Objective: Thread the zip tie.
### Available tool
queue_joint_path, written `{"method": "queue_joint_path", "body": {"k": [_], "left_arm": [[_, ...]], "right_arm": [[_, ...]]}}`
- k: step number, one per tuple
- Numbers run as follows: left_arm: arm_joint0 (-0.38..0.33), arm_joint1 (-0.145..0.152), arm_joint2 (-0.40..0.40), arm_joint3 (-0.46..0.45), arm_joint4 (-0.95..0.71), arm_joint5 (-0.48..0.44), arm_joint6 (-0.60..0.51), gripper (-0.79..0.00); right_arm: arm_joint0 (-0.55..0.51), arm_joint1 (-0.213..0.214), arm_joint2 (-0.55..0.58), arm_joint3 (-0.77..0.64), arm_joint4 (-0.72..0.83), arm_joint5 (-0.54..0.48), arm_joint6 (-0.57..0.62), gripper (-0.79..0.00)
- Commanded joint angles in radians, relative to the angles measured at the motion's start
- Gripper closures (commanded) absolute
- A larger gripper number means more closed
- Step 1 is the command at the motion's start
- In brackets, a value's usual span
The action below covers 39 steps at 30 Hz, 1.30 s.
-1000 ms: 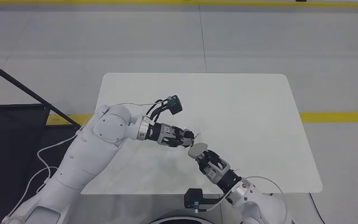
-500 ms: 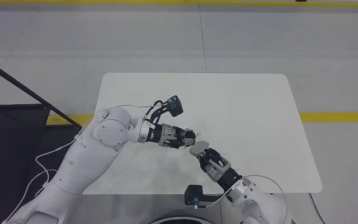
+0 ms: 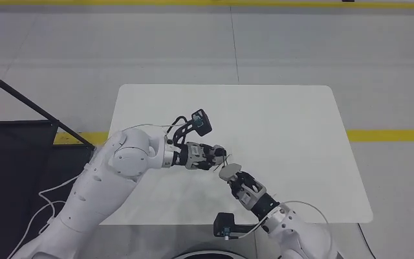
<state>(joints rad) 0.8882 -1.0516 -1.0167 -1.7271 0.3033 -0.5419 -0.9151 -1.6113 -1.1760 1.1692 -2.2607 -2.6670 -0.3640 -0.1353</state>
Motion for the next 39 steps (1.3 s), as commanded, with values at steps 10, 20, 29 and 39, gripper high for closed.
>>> {"method": "queue_joint_path", "body": {"k": [10, 20, 29, 39], "left_arm": [[0.070, 0.003, 0.008, -0.103, 0.251, 0.063, 0.130, 0.000], [0.101, 0.002, 0.010, -0.139, 0.318, 0.063, 0.194, 0.000], [0.127, 0.004, 0.000, -0.166, 0.348, 0.064, 0.222, 0.000], [0.146, 0.004, -0.001, -0.189, 0.392, 0.071, 0.236, 0.000]], "right_arm": [[0.002, 0.001, 0.005, -0.005, 0.024, 0.008, 0.023, 0.000], [0.006, 0.002, 0.011, 0.000, 0.053, -0.004, 0.040, 0.000], [0.015, 0.001, 0.018, 0.004, 0.103, -0.027, 0.074, 0.000], [0.015, 0.000, 0.027, 0.003, 0.150, -0.024, 0.092, 0.000]]}}
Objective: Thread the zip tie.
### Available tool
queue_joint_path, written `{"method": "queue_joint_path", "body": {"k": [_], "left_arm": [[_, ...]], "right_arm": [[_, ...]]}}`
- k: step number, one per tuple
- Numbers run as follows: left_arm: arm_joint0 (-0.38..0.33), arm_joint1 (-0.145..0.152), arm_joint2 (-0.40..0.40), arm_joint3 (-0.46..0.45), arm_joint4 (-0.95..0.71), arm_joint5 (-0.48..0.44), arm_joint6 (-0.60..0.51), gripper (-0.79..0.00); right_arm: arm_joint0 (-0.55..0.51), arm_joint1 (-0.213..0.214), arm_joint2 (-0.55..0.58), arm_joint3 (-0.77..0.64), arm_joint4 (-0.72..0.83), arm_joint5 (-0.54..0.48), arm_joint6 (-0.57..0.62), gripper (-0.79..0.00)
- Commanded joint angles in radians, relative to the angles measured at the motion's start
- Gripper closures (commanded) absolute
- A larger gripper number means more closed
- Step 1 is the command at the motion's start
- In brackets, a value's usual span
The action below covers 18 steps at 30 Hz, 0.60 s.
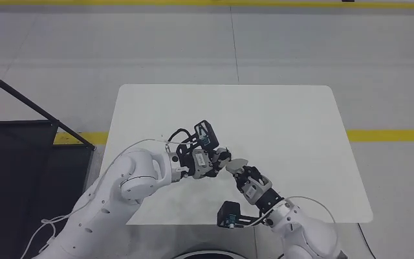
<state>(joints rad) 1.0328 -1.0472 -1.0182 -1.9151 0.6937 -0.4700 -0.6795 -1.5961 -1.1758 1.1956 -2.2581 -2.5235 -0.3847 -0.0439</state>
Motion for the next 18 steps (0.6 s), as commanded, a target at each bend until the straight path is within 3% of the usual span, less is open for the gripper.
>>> {"method": "queue_joint_path", "body": {"k": [1, 11, 13, 16, 18], "left_arm": [[0.002, 0.000, 0.001, -0.002, 0.005, -0.001, 0.002, 0.000], [0.008, -0.003, 0.002, -0.002, 0.000, 0.009, 0.005, 0.000], [0.007, -0.004, 0.000, 0.003, -0.013, 0.014, 0.007, 0.000], [0.001, -0.005, -0.008, 0.018, -0.043, 0.018, 0.018, 0.000], [-0.004, -0.006, -0.016, 0.031, -0.068, 0.016, 0.029, 0.000]], "right_arm": [[0.001, 0.000, 0.001, 0.001, 0.013, -0.012, 0.004, 0.000], [0.010, -0.001, 0.004, 0.001, 0.050, -0.012, 0.017, -0.022], [0.008, 0.000, 0.007, 0.001, 0.058, -0.008, 0.007, -0.231], [0.000, 0.002, 0.016, -0.001, 0.079, -0.001, -0.016, -0.363], [-0.008, 0.004, 0.029, 0.001, 0.099, 0.006, -0.044, -0.388]]}}
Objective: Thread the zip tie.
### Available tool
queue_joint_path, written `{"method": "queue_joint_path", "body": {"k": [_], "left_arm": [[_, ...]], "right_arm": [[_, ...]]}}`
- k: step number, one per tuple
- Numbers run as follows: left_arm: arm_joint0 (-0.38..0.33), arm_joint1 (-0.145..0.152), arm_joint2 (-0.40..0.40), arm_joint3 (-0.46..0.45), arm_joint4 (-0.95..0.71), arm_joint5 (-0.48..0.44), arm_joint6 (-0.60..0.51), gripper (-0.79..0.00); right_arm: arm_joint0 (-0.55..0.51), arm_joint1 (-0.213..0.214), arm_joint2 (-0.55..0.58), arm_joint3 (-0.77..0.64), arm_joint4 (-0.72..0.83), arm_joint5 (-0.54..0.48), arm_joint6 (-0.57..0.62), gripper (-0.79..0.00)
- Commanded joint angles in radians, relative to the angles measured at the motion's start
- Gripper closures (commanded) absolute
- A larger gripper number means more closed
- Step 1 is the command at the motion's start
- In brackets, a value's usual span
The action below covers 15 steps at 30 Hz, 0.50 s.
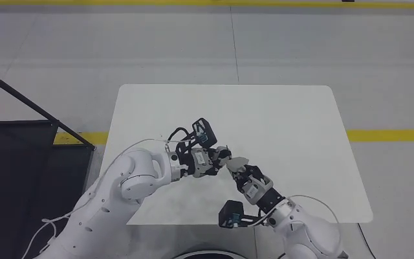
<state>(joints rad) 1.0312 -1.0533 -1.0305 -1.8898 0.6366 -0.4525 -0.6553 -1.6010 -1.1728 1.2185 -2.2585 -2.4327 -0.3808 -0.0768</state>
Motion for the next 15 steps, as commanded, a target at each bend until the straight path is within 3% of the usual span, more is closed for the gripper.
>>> {"method": "queue_joint_path", "body": {"k": [1, 7, 14, 15], "left_arm": [[-0.004, -0.001, -0.007, 0.012, -0.025, -0.005, 0.007, 0.000], [-0.015, -0.001, -0.028, 0.040, -0.092, -0.027, 0.015, 0.000], [-0.020, -0.001, -0.037, 0.056, -0.119, -0.047, 0.015, 0.000], [-0.019, -0.001, -0.038, 0.056, -0.119, -0.046, 0.015, 0.000]], "right_arm": [[-0.009, 0.002, 0.014, 0.001, 0.016, 0.006, -0.021, -0.403], [-0.053, 0.009, 0.065, 0.031, 0.129, 0.005, -0.112, -0.523], [-0.028, 0.003, 0.111, 0.137, 0.456, -0.101, -0.087, -0.785], [-0.022, 0.001, 0.115, 0.154, 0.515, -0.116, -0.084, -0.785]]}}
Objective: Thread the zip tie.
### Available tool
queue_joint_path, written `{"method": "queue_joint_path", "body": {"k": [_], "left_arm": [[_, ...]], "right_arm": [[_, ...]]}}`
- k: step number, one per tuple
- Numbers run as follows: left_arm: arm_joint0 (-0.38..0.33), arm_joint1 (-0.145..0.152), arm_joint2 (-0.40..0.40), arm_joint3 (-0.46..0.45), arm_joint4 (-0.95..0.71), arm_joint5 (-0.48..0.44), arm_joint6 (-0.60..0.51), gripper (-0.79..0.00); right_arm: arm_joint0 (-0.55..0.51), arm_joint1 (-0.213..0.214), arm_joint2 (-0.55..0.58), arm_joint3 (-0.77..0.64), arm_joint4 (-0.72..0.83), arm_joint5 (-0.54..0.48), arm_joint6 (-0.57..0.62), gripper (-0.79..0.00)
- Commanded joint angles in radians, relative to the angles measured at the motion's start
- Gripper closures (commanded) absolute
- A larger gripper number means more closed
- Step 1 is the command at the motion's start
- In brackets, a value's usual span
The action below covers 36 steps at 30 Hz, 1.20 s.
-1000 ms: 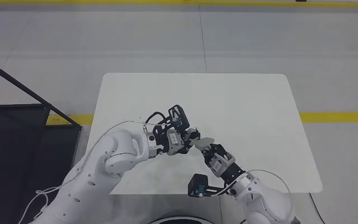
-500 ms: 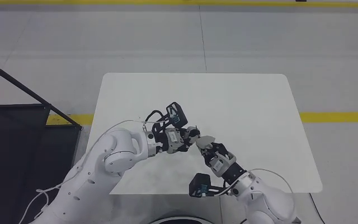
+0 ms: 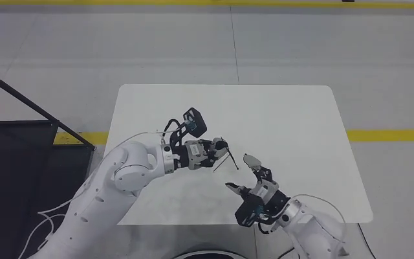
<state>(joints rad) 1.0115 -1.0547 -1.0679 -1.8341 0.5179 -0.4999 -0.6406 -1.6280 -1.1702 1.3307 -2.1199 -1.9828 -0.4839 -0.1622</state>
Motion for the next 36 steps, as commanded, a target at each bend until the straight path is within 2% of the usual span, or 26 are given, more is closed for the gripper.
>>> {"method": "queue_joint_path", "body": {"k": [1, 11, 13, 14, 15, 16, 20, 28, 36], "left_arm": [[0.001, 0.000, -0.002, 0.000, -0.001, 0.003, 0.000, 0.000], [0.004, 0.000, -0.007, 0.007, -0.019, -0.005, -0.006, 0.000], [0.003, 0.000, -0.007, 0.008, -0.020, -0.008, -0.007, 0.000], [0.003, 0.000, -0.006, 0.008, -0.022, -0.010, -0.008, 0.000], [0.002, 0.000, -0.006, 0.008, -0.023, -0.011, -0.008, 0.000], [0.002, -0.001, -0.006, 0.008, -0.023, -0.013, -0.009, 0.000], [0.005, -0.001, -0.007, 0.007, -0.022, -0.011, -0.008, 0.000], [0.010, 0.000, -0.012, 0.007, -0.024, -0.010, -0.015, 0.000], [0.009, 0.000, -0.011, 0.009, -0.022, -0.017, -0.017, 0.000]], "right_arm": [[0.010, -0.003, 0.008, 0.022, 0.101, -0.009, 0.009, -0.785], [0.010, -0.003, 0.007, 0.023, 0.102, -0.008, 0.011, -0.785], [0.022, -0.004, -0.002, 0.043, 0.149, -0.030, 0.028, -0.785], [0.035, -0.006, 0.002, 0.060, 0.187, -0.028, 0.054, -0.733], [0.048, -0.009, 0.001, 0.079, 0.230, -0.029, 0.091, -0.591], [0.063, -0.011, -0.004, 0.099, 0.282, -0.038, 0.130, -0.523], [0.136, -0.022, -0.020, 0.159, 0.463, -0.053, 0.269, -0.339], [0.184, -0.022, -0.025, 0.184, 0.565, -0.094, 0.296, -0.317], [0.198, -0.018, -0.027, 0.176, 0.614, -0.123, 0.307, -0.366]]}}
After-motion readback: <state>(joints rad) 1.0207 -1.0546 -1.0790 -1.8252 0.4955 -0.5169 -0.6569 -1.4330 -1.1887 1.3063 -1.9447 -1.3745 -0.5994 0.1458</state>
